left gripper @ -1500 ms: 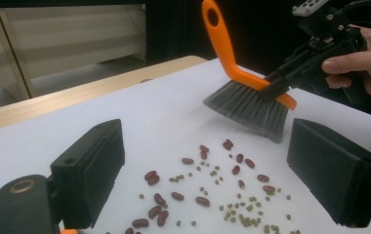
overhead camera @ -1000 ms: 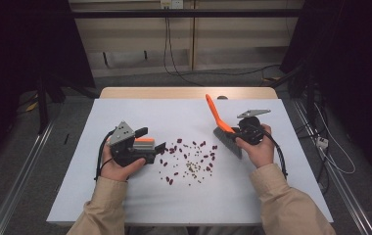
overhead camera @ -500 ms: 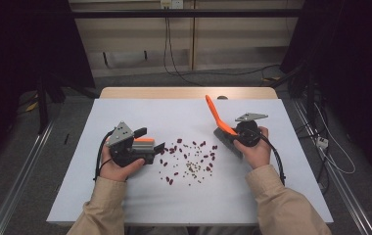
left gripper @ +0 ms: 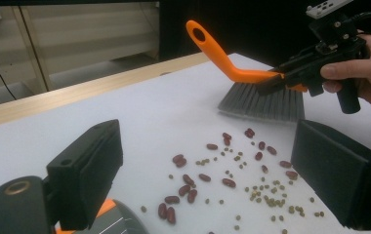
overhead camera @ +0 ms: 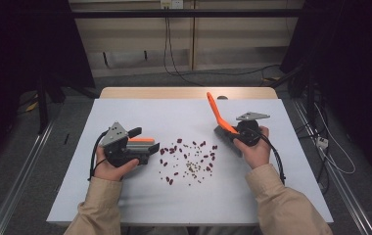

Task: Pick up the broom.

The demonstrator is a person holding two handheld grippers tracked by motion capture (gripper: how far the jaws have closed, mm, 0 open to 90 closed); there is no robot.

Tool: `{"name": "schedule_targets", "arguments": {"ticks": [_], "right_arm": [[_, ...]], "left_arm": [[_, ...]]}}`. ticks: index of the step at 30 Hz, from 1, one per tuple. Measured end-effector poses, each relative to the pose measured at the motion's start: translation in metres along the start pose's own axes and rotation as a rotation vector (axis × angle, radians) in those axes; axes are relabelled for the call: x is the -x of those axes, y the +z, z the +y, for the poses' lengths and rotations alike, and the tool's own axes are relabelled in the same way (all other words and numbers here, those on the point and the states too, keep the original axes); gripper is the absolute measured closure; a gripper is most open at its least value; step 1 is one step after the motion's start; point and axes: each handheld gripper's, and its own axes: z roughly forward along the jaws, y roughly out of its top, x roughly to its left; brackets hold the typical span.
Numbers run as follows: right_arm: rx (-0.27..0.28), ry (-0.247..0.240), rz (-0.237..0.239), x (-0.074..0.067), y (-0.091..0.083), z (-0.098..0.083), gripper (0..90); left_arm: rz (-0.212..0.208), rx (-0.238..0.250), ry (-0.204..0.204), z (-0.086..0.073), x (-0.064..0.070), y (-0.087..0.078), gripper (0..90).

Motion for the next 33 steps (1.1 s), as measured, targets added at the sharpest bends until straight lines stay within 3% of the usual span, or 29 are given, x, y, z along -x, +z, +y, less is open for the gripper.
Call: {"name": "schedule_targets", "arguments": {"ticks": [7, 13, 14, 17, 27, 33], "right_arm": [[0.014, -0.015, -0.022, 0.000, -0.001, 0.000, 70.9], [-0.029, -0.056, -0.001, -0.005, 0.008, -0.005, 70.7], [-0.028, -0.077, -0.005, -0.007, 0.008, -0.004, 70.7], [-0.026, -0.060, 0.000, -0.015, 0.011, -0.004, 70.9], [-0.003, -0.126, -0.058, -0.044, 0.015, -0.007, 70.9], [0.002, -0.156, -0.049, -0.054, 0.016, -0.008, 70.8]], "left_arm": [[0.006, -0.013, 0.007, -0.008, -0.006, -0.010, 6.5], [0.021, -0.025, 0.004, -0.019, -0.011, -0.021, 6.4], [0.025, -0.030, 0.005, -0.020, -0.012, -0.022, 6.5], [0.030, -0.029, -0.002, -0.024, -0.015, -0.026, 6.5], [0.044, -0.027, -0.015, -0.030, -0.021, -0.036, 6.5], [0.047, -0.025, -0.018, -0.032, -0.022, -0.039, 6.5]]}}
